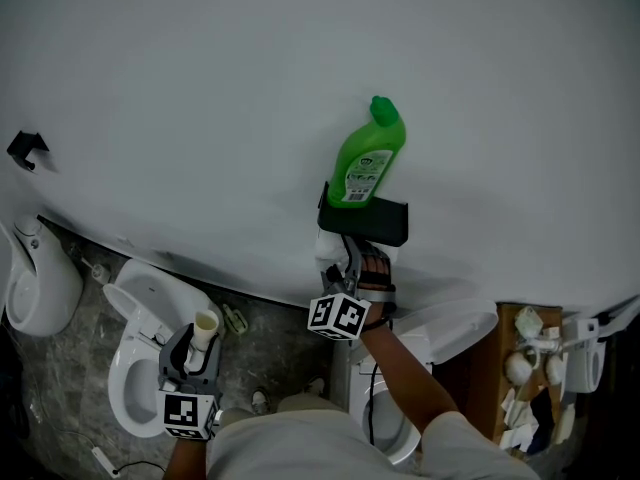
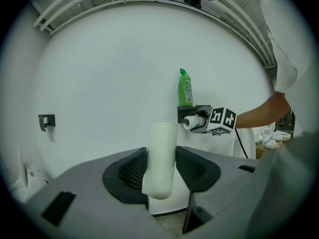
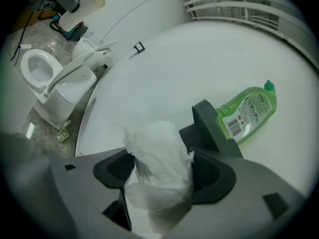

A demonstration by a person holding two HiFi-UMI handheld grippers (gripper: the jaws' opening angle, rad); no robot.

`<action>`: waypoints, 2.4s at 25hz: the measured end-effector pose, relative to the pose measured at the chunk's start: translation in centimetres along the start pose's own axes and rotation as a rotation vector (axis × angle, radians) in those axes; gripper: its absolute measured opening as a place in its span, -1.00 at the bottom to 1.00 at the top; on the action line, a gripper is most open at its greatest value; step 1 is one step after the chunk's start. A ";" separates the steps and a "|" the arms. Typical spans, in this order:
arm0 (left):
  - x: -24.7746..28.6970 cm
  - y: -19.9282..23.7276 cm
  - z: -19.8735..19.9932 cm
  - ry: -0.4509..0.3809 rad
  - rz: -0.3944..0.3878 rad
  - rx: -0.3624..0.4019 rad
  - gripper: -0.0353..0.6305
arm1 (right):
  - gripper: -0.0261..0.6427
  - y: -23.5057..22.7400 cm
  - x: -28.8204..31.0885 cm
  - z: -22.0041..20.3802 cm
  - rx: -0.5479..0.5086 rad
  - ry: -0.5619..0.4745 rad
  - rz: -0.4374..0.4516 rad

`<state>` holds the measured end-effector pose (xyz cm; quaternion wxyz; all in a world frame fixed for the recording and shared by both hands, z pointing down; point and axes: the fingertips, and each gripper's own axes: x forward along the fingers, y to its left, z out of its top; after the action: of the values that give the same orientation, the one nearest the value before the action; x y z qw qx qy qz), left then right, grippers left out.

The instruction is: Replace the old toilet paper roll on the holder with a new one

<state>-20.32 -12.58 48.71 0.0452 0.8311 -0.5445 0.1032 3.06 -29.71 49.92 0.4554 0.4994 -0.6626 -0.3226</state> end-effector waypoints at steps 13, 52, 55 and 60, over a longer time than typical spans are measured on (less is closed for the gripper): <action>2.6 -2.9 1.5 -0.033 -0.128 0.026 -0.35 | 0.12 -1.5 -5.1 -0.2 0.147 -0.019 0.071; 5.7 -5.4 9.6 -0.181 -0.189 0.127 -0.35 | -0.92 -10.8 -17.4 -11.5 0.882 -0.034 -0.091; 5.1 -4.7 11.0 -0.243 -0.170 0.104 -0.35 | -0.93 -13.1 -19.9 -13.5 0.986 -0.067 -0.146; 4.5 -3.9 12.2 -0.285 -0.137 0.057 -0.35 | -0.93 -15.0 -23.3 -16.2 1.077 -0.076 -0.238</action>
<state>-13.51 -17.32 38.01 -0.0493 0.8736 -0.4842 -0.0039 25.58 -11.37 36.17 0.0715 0.7213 -0.6889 -0.0052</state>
